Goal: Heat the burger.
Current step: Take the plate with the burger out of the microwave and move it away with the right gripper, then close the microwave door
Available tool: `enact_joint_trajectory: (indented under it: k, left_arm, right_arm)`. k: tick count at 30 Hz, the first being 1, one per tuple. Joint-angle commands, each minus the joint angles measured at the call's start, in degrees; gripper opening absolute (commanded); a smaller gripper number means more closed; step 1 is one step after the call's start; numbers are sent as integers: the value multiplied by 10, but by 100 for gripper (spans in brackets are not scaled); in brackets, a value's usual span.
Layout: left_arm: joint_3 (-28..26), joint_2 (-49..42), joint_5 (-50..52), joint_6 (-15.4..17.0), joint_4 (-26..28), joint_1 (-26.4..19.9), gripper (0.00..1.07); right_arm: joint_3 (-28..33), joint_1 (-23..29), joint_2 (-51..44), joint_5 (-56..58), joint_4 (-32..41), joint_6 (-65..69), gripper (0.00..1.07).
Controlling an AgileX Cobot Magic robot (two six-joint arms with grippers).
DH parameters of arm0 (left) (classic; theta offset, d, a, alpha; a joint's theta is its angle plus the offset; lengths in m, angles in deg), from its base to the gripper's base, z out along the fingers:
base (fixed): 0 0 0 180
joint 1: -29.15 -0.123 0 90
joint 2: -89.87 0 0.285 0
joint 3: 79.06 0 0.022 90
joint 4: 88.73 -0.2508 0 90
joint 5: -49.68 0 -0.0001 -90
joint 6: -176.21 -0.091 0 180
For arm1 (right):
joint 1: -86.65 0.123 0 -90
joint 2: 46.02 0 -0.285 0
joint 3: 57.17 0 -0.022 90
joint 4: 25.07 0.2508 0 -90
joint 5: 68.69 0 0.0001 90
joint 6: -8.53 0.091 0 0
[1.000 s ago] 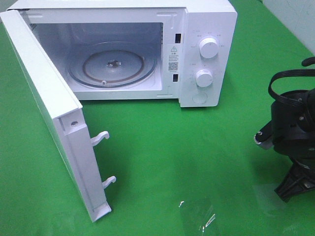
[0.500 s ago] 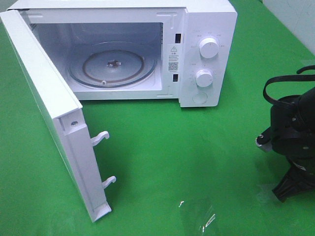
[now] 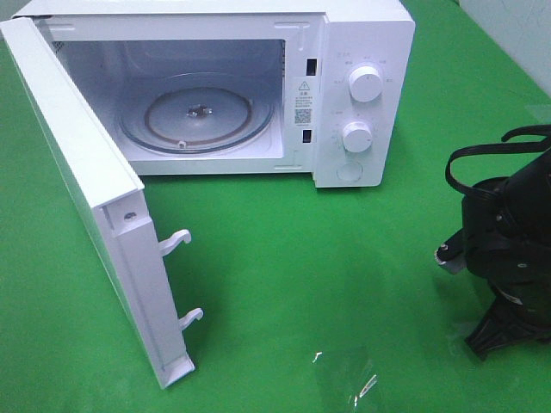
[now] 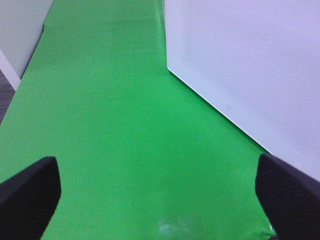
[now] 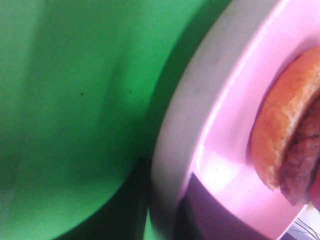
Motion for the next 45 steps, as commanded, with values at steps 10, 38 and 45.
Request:
enact_joint_trajectory:
  k: [10,38,45]
  left_arm:
    - [2,-3,7,0,1,-2,98]
    - [2,-3,7,0,1,-2,98]
    - [2,-3,7,0,1,-2,98]
  right_arm:
    - [-7,0,-106,32,35,-22,50]
    - [-7,1,-567,10,488,-470,78]
    - [-3,1,-642,85,489,-485,77]
